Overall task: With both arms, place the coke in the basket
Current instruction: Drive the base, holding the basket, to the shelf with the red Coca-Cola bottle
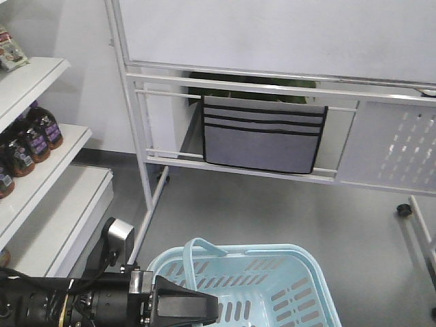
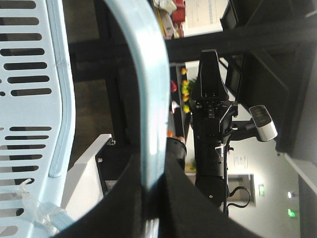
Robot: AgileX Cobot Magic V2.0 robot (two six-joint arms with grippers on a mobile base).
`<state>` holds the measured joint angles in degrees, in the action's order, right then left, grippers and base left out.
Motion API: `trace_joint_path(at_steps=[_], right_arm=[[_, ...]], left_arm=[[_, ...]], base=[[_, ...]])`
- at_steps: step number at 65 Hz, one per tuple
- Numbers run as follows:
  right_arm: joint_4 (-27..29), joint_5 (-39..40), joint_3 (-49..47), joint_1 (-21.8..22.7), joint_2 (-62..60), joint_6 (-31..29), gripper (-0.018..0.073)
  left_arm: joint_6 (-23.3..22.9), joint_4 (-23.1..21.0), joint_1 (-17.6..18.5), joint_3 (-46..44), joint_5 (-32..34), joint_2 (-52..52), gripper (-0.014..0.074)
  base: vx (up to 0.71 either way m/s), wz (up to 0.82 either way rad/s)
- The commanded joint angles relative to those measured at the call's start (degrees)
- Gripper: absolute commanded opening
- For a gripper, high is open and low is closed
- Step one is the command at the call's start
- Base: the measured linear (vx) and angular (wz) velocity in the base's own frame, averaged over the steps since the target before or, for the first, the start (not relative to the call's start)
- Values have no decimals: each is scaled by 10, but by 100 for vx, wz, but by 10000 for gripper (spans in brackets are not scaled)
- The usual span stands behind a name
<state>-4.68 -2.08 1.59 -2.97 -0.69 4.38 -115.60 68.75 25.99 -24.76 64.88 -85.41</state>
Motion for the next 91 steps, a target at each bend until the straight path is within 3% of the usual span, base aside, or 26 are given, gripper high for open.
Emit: trace_joint_path(at_steps=[1, 91], right_arm=[[-6, 40, 8, 1, -8, -2, -5], [-6, 40, 8, 1, -8, -2, -5]], left_arm=[[0, -34, 3, -9, 140, 19, -8], [0, -33, 3, -9, 140, 19, -8]], base=[[18, 38], [13, 50]])
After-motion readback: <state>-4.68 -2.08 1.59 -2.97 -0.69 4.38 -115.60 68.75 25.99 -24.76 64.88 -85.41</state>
